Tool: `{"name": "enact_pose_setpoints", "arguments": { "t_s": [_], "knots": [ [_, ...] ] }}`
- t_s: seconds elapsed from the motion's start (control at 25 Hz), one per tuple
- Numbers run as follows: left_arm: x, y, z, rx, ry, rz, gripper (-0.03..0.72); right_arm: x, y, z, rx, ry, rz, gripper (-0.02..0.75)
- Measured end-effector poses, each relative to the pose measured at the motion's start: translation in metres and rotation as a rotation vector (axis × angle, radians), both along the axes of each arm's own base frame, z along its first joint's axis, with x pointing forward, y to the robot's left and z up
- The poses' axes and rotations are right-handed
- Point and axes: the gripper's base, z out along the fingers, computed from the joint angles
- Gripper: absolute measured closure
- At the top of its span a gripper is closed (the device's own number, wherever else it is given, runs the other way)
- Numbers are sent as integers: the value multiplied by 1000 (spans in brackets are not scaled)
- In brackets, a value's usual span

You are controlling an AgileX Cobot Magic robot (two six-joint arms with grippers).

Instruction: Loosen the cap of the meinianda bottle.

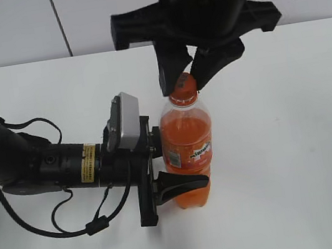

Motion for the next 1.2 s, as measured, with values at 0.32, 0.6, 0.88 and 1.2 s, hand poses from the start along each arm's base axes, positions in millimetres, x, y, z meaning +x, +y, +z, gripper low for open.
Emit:
{"name": "enact_pose_setpoints", "arguments": {
  "t_s": [0.32,0.6,0.88,1.2],
  "knots": [
    [0,0,0,0,1,-1,291,0,0,1,-76,-138,501,458],
    [0,0,0,0,1,0,291,0,1,1,-137,-245,885,463],
    [0,0,0,0,3,2,291,0,0,0,-192,-334,1213,463],
    [0,0,0,0,4,3,291,-1,0,0,-250,-429,1566,463]
  ]
}}
